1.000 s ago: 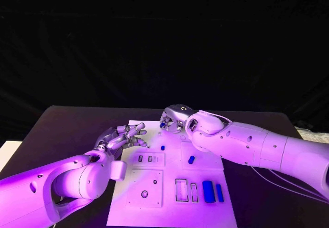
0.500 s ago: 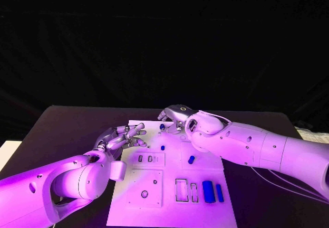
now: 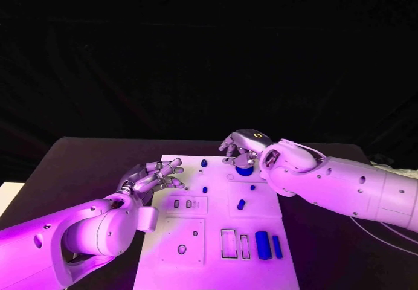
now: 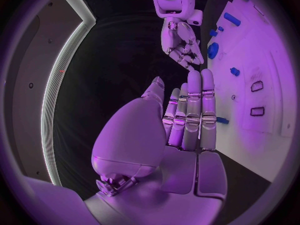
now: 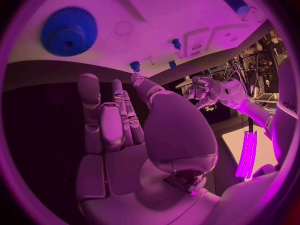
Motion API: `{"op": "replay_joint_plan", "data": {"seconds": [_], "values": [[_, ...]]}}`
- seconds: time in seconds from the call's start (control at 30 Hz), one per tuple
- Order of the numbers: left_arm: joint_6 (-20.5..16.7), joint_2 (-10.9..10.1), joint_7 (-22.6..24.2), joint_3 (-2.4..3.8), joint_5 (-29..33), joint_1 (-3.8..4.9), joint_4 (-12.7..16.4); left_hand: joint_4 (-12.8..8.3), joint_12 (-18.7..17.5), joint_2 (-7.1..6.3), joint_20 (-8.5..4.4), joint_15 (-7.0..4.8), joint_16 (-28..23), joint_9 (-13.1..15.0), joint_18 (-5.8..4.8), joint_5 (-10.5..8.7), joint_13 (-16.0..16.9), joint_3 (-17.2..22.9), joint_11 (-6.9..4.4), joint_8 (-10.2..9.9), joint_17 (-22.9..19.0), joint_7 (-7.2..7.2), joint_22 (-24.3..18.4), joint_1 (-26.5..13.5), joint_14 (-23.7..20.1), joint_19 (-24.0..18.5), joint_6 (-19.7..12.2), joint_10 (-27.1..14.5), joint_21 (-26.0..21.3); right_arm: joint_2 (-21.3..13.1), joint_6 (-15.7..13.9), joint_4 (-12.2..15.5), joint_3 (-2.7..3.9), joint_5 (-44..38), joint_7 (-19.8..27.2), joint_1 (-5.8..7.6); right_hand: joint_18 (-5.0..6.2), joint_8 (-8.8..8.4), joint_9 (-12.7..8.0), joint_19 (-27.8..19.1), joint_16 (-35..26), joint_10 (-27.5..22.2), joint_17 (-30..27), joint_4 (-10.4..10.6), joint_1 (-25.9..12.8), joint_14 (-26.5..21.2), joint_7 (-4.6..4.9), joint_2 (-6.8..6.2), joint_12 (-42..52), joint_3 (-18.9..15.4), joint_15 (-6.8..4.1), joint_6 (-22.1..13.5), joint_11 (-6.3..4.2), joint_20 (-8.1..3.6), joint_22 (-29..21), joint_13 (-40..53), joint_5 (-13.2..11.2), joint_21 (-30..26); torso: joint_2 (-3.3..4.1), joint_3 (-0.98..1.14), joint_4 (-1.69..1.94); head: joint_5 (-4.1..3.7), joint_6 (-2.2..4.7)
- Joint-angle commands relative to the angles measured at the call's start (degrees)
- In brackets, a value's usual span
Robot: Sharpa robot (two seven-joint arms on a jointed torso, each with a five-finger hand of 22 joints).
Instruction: Assemble the parts on the task board
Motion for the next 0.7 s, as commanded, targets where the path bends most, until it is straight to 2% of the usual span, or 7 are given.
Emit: {"op": "replay_joint_plan", "data": {"seconds": [0.03, 0.17, 0.2, 0.27, 0.4, 0.57, 0.7], "values": [[1.26, 0.04, 0.09, 0.04, 0.06, 0.08, 0.05, 0.02, 0.40, -0.02, 0.12, 0.04, 0.31, 0.06, 0.37, -0.12, 0.09, -0.45, 0.00, -0.34, 0.06, -0.10, 0.05, -0.51, -0.33, -0.31, -0.40, -0.48, 0.19, -2.45, -0.03, 2.68, 0.22, 5.13, -3.83, 0.18, -0.75, -0.03, -0.05, 1.43, 0.31, 5.45, 0.12, 0.50, -0.38, 1.64, -0.96, -1.73, 3.11, -0.95, -1.06, 0.37, -1.90, -0.60, 2.63, 2.03, 0.04, 1.90, -0.13, 0.00, -0.49, -0.21, 0.18], [1.32, -0.02, 0.06, 0.04, 0.06, 0.08, 0.05, 0.00, 0.40, -0.03, 0.14, 0.06, 0.35, 0.06, 0.37, -0.12, 0.09, -0.49, 0.02, -0.34, 0.11, -0.08, 0.10, -0.51, -0.41, -0.38, -0.46, -0.57, 0.23, -5.70, 3.33, 4.69, 0.45, 9.45, -6.55, 0.36, -1.79, -0.40, -0.24, 3.89, 0.26, 9.27, 0.12, 2.37, -2.09, 1.73, -2.01, -3.70, 11.26, -4.87, -2.13, -0.14, -2.95, -1.94, 8.18, 9.12, 3.16, 5.67, -0.22, 0.07, -0.91, -0.08, 0.31], [1.34, -0.04, 0.06, 0.04, 0.06, 0.08, 0.05, 0.00, 0.40, -0.03, 0.14, 0.06, 0.35, 0.06, 0.37, -0.12, 0.09, -0.49, 0.02, -0.34, 0.11, -0.08, 0.10, -0.51, -0.41, -0.38, -0.46, -0.57, 0.23, -6.24, 4.29, 4.75, 0.48, 10.04, -7.29, 0.38, -2.21, -0.24, -0.16, 4.42, 0.10, 3.67, -0.01, 4.42, -1.00, 1.84, -2.37, -3.78, 26.77, -9.66, -2.65, -0.55, -3.17, -2.43, 10.55, 26.62, 7.07, 7.70, -0.22, 0.15, -1.05, -0.09, 0.36], [1.34, -0.07, 0.03, 0.04, 0.06, 0.08, 0.05, 0.00, 0.40, -0.03, 0.14, 0.06, 0.35, 0.06, 0.37, -0.12, 0.09, -0.49, 0.02, -0.34, 0.11, -0.08, 0.10, -0.51, -0.41, -0.38, -0.46, -0.57, 0.23, -6.63, 5.55, 4.32, 0.51, 9.94, -8.24, 0.39, -2.25, -0.10, -0.14, 4.26, 0.08, 1.25, -0.06, 6.43, -0.03, 1.90, -1.78, -2.48, 36.59, -11.56, -1.48, -0.76, -2.66, -1.82, 12.41, 38.13, 5.93, 8.86, -0.22, 0.19, -1.14, -0.32, 0.52], [1.42, -0.08, 0.02, 0.04, 0.06, 0.08, 0.08, 0.00, 0.40, -0.03, 0.14, 0.06, 0.35, 0.06, 0.37, -0.12, 0.09, -0.49, 0.02, -0.34, 0.11, -0.08, 0.10, -0.51, -0.41, -0.38, -0.46, -0.57, 0.23, -6.57, 6.95, 3.04, 0.51, 9.65, -9.14, 0.35, -2.73, -0.19, -0.20, 5.17, 0.10, 2.85, -0.09, 8.12, 0.62, 1.90, -1.51, -2.19, 44.47, -13.19, -1.70, -1.24, -2.40, -1.73, 15.27, 46.96, 5.95, 10.80, -0.20, 0.06, -0.88, -0.65, 0.43], [1.50, -0.08, -0.02, 0.03, 0.06, 0.08, 0.08, 0.00, 0.40, -0.03, 0.14, 0.06, 0.35, 0.06, 0.37, -0.12, 0.09, -0.49, 0.02, -0.34, 0.11, -0.08, 0.10, -0.51, -0.41, -0.38, -0.46, -0.57, 0.23, -5.87, 8.11, 1.83, 0.50, 9.45, -9.52, 0.26, -2.91, -0.18, -0.20, 5.45, 0.11, 2.94, -0.13, 9.10, 1.27, 1.89, -1.42, -2.21, 46.88, -14.19, -1.63, -1.44, -2.30, -1.65, 16.58, 50.07, 6.17, 11.71, -0.16, 0.09, -0.80, -0.62, 0.14], [1.56, -0.07, -0.02, 0.03, 0.06, 0.07, 0.07, 0.00, 0.40, -0.03, 0.14, 0.06, 0.35, 0.06, 0.37, -0.12, 0.09, -0.49, 0.02, -0.34, 0.11, -0.08, 0.10, -0.51, -0.41, -0.38, -0.46, -0.57, 0.23, -5.08, 9.51, 1.02, 0.46, 8.68, -9.76, 0.05, -2.96, -0.16, -0.20, 5.50, 0.14, 2.91, -0.12, 9.53, 1.39, 1.90, -1.39, -2.24, 47.42, -14.62, -1.59, -1.51, -2.26, -1.60, 16.93, 50.86, 6.18, 11.97, -0.17, 0.00, -0.74, -0.77, 0.00]]}}
